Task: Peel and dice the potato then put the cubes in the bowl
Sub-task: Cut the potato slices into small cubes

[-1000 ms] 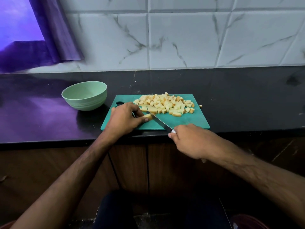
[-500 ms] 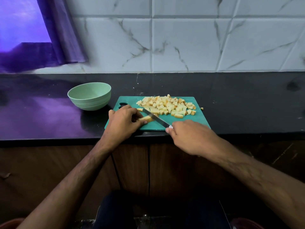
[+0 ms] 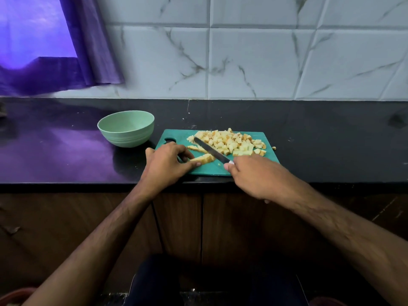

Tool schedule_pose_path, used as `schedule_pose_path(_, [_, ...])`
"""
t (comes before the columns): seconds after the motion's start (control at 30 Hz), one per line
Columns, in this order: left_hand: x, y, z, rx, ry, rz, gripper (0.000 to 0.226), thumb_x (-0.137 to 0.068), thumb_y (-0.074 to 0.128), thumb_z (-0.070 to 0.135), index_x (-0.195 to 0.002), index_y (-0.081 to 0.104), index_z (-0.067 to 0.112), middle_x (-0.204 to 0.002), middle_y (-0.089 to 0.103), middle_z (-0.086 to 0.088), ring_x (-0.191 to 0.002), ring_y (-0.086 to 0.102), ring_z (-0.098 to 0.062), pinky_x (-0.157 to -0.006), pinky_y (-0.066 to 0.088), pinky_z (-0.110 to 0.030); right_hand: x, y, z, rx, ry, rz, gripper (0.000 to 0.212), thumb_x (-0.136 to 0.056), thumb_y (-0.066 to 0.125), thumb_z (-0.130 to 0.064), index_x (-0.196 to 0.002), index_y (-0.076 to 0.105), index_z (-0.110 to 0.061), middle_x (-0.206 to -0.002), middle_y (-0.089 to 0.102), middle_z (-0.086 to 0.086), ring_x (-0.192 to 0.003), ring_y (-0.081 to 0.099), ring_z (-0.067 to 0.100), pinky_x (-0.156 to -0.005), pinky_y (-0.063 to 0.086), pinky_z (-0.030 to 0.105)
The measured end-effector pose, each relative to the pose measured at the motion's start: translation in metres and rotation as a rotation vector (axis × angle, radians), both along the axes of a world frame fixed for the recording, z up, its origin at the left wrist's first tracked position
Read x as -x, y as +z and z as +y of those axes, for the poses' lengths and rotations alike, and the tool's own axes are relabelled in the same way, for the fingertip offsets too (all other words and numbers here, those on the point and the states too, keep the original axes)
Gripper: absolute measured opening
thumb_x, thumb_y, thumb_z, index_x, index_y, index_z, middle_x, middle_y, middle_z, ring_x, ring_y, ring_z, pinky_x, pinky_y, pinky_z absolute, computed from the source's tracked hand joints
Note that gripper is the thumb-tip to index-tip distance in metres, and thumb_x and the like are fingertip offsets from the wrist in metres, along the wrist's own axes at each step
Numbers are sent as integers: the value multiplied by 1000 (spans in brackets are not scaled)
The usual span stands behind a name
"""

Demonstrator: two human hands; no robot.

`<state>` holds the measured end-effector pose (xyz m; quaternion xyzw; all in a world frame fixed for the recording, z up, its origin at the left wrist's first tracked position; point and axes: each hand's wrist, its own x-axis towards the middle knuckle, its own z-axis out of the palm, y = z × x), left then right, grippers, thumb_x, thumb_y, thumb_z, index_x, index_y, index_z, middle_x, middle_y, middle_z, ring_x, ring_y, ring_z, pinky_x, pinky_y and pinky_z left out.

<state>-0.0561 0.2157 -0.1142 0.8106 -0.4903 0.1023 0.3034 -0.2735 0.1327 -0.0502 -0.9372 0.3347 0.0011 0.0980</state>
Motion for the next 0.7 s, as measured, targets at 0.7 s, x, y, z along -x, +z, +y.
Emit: schedule_pose_path(0.7, [-10, 1, 11, -28, 44, 19, 30, -75, 76, 66, -82, 72, 37, -81, 65, 20, -86, 57, 1, -73, 22, -37, -12, 12, 10, -74, -18, 58, 40, -109, 31, -49, -105, 54, -17, -88, 60, 4, -59, 64, 15, -45, 49, 25])
